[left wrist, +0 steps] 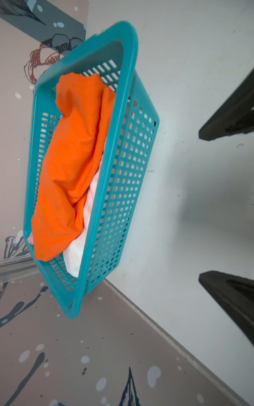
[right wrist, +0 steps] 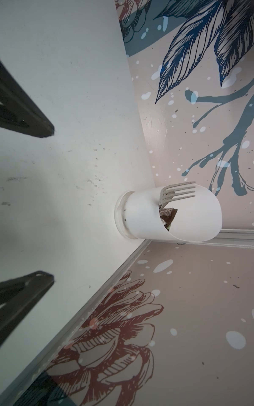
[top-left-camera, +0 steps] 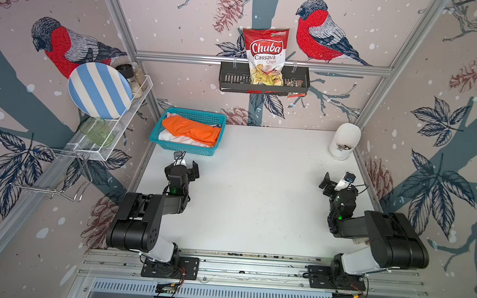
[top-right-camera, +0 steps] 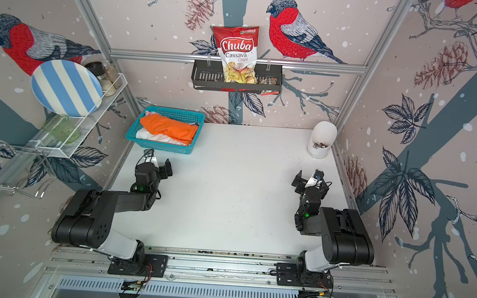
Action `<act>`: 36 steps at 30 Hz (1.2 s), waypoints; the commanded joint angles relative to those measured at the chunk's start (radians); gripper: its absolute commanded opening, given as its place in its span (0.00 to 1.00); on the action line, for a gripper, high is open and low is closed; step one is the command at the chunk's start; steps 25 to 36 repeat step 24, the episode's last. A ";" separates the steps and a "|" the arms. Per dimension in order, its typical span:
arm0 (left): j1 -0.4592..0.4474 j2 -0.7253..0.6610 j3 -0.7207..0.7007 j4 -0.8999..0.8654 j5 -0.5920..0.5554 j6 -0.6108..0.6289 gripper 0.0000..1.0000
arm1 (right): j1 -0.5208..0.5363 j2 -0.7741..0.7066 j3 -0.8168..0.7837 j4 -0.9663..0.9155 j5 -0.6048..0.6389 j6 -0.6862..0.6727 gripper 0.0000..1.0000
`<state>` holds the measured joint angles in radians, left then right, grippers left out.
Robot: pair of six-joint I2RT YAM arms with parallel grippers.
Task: Roll up the shorts
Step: Reset both arms
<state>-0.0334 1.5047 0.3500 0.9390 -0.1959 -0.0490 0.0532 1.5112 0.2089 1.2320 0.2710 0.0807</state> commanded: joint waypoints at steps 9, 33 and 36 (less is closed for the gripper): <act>0.005 0.033 -0.103 0.303 0.043 0.028 0.96 | -0.007 0.000 0.006 0.023 0.025 0.016 1.00; 0.005 0.019 -0.096 0.264 0.047 0.028 0.96 | 0.008 -0.001 -0.001 0.036 0.041 0.004 1.00; 0.005 0.019 -0.096 0.264 0.047 0.028 0.96 | 0.008 -0.001 -0.001 0.036 0.041 0.004 1.00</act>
